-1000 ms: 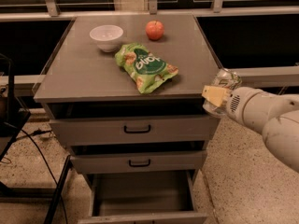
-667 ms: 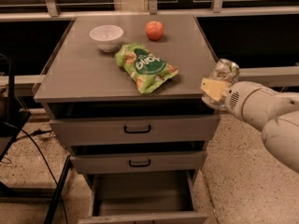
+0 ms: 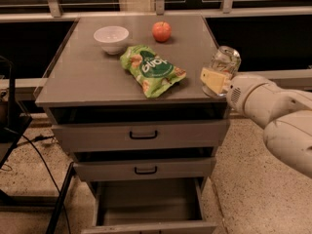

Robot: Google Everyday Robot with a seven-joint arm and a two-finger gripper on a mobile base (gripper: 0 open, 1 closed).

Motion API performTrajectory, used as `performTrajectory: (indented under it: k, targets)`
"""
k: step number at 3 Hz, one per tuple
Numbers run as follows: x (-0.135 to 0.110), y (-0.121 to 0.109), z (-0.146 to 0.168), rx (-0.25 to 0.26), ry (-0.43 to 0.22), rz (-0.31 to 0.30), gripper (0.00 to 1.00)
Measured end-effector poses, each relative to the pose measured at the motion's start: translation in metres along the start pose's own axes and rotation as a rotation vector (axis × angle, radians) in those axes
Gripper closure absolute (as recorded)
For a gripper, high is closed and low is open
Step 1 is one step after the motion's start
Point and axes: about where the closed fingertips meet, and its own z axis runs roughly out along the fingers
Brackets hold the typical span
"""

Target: Pick 7up can from bottom drawer and place on counter

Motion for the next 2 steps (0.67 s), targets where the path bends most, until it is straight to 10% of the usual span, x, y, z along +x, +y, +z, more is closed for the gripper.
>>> performTrajectory:
  k: [2]
  targets:
    - [0.007, -0.008, 0.028, 0.08, 0.091, -0.051, 1.0]
